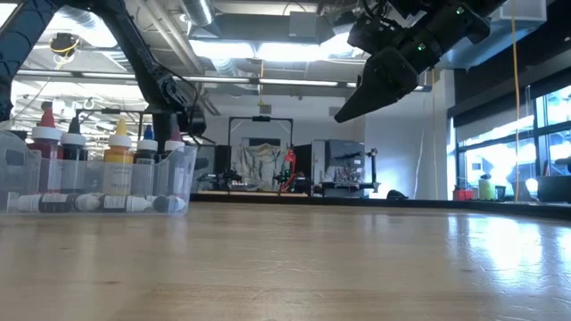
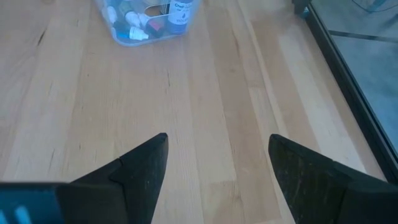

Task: Pick & Place food coloring
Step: Put the small dark green food coloring bottle into the transparent bin

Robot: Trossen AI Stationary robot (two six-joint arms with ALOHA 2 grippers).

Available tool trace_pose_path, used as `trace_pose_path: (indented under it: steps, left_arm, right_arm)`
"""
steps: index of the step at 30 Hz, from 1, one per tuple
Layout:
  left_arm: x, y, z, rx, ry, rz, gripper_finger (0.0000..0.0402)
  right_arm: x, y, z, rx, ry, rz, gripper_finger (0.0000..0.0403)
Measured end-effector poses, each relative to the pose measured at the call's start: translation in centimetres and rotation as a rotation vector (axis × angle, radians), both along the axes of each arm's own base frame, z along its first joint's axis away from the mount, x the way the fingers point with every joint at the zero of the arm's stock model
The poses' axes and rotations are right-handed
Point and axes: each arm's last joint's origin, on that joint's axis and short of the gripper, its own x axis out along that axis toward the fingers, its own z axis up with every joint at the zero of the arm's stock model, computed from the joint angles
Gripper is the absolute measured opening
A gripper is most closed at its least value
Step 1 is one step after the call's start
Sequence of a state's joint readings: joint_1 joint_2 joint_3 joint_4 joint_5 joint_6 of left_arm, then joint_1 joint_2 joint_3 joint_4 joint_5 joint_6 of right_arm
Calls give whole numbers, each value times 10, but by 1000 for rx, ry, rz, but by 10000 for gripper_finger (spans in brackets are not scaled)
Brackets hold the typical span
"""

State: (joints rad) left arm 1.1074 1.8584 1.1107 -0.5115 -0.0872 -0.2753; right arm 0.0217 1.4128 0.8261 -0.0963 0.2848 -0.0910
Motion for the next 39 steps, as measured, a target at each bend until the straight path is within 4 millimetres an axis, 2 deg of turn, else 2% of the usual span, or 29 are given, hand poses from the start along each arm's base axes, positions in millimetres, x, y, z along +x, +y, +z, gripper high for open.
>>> trace_pose_path:
  steps: [6, 15, 25, 31, 39]
  left_arm:
    - [1, 0, 0, -2, -13, -2, 170]
    - [1, 0, 0, -1, -47, 104, 173]
    - [1, 1, 1, 8, -13, 23, 177]
    - [0, 1, 1, 21, 11, 35, 200]
    - [0, 1, 1, 14, -6, 59, 255]
  right_arm:
    - [0, 0, 0, -4, 1, 3, 280]
    - [0, 0, 0, -17, 7, 13, 280]
    - [0, 0, 0, -17, 10, 13, 280]
    - [0, 0, 0, -17, 10, 13, 280]
    - [0, 0, 0, -15, 9, 13, 280]
